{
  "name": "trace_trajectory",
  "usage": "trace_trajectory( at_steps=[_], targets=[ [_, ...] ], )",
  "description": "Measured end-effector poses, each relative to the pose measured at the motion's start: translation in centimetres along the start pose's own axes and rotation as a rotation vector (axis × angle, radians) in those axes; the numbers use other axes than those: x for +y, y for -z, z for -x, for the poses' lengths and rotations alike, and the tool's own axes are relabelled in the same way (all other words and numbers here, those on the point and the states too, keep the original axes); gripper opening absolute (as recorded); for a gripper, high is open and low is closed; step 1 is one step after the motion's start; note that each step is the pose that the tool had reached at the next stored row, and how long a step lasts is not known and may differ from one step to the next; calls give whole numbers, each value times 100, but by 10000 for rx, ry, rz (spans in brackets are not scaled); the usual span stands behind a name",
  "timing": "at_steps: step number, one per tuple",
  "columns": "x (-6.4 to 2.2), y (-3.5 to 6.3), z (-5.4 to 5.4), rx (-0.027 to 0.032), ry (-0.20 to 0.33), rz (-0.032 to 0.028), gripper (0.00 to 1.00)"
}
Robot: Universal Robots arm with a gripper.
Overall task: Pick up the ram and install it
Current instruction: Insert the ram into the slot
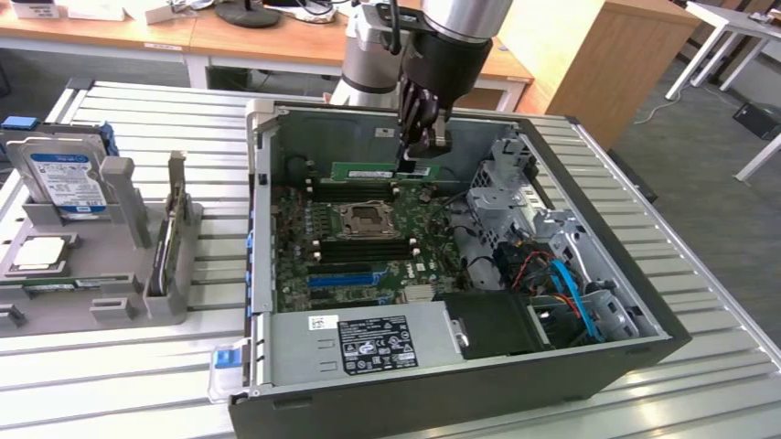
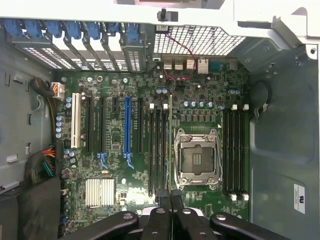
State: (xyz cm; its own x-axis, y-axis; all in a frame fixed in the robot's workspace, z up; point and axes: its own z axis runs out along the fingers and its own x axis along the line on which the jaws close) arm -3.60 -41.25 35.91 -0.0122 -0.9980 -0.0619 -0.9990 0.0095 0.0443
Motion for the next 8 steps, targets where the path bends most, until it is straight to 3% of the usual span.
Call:
trace_trajectory(
  at_steps=[8],
  targets=[
    [-2, -36, -2, -3, -91, -6, 12]
  ],
)
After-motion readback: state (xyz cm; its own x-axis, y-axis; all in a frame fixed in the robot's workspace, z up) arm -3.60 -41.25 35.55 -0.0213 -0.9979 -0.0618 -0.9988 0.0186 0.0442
